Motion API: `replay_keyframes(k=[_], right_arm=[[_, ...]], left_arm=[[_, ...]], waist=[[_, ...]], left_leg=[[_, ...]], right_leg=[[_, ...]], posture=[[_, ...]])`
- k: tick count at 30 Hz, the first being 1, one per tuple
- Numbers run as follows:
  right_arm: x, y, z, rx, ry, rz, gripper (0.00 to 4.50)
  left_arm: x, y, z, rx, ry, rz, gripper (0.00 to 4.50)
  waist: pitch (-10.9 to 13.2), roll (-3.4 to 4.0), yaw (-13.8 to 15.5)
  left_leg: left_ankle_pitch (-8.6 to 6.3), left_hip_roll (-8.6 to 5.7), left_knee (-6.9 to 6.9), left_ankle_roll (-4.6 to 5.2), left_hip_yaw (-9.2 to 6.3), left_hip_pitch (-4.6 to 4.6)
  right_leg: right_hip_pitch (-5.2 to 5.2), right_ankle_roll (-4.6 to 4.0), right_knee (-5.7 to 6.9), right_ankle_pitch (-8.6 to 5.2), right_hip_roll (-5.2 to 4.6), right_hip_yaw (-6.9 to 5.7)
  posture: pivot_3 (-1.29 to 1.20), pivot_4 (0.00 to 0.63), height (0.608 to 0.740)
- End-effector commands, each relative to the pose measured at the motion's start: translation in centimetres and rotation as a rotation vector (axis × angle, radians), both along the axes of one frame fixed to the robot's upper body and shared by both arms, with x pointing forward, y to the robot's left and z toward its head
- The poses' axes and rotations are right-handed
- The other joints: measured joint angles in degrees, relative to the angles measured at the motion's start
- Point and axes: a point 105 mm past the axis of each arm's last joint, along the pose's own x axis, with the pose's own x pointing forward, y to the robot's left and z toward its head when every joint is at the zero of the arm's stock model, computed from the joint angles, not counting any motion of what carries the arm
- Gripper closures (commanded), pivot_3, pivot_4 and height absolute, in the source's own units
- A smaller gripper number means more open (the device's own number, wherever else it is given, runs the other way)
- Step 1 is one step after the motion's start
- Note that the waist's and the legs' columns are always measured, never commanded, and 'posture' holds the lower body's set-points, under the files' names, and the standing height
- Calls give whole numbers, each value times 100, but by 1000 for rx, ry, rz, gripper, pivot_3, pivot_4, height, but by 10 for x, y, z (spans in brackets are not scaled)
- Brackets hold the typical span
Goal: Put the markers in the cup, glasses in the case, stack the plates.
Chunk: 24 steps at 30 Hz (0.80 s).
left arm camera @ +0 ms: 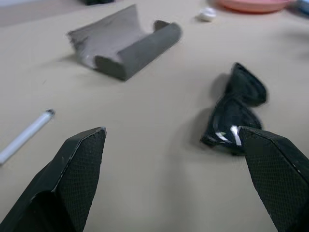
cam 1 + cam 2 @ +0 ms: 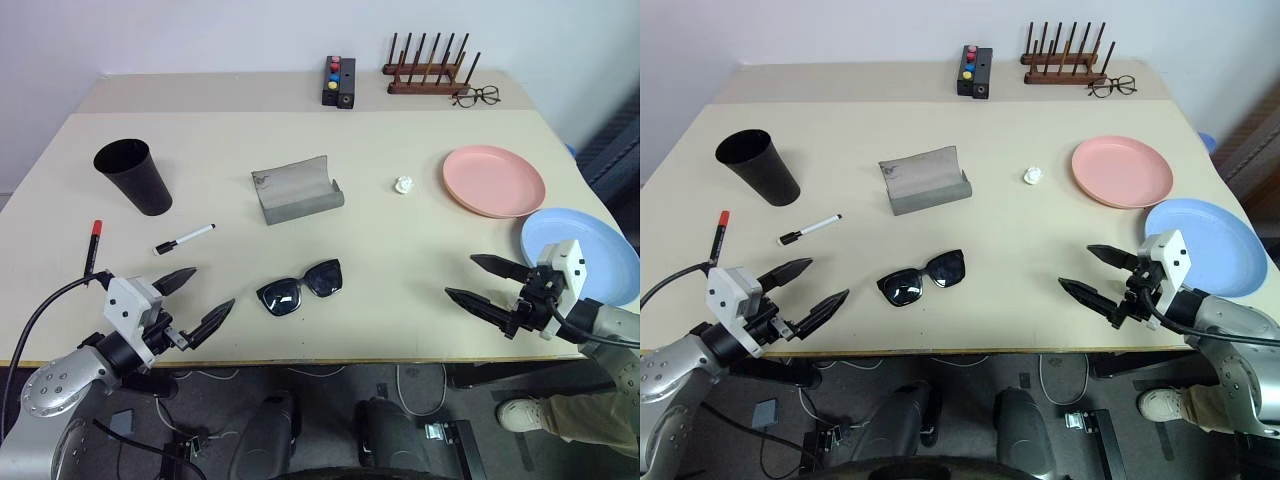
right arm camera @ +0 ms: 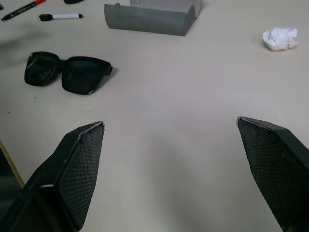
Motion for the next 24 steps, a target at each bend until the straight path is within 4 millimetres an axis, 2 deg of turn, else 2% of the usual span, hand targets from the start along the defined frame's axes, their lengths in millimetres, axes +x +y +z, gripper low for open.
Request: replay_keyframes(k=[1,5,8,15,19,24], right_arm=[[4,27,24,19,-100,116,27],[15,53,30,14,-116,270,27],[26,62,28,-23,-120,372,27],[58,74,24,-105,-141,532,27],[72,85,30,-118,-176,584,27],[79,100,40,-110,-212,620,27]], left_arm=[[5,11,15,-95,-34,86,0],[9,20,25,-183,-22,153,0],[15,29,24,-179,13,211,0],[53,46,25,11,67,343,0],[74,50,30,166,126,291,0],[91,59,17,379,203,173,0]], waist=[[0,-1,-9],[-1,-2,-6],[-1,-3,5],[-1,-7,-9],[-1,-7,-25],[1,-4,-51]], left_leg=[[0,0,1,0,0,0],[0,1,-1,0,-2,2],[0,0,1,0,-2,2],[1,-4,6,-1,-3,6],[5,-4,-2,-7,-3,6],[8,-5,-15,-13,3,4]], right_leg=[[0,0,1,0,0,0],[-2,17,3,9,2,-1],[-2,18,3,10,3,-1],[2,22,10,13,23,-3],[-8,31,21,18,31,-4],[-21,32,25,18,32,-3]], posture=[[0,150,740],[0,150,740],[0,150,740],[0,150,740],[0,150,740],[0,150,740]])
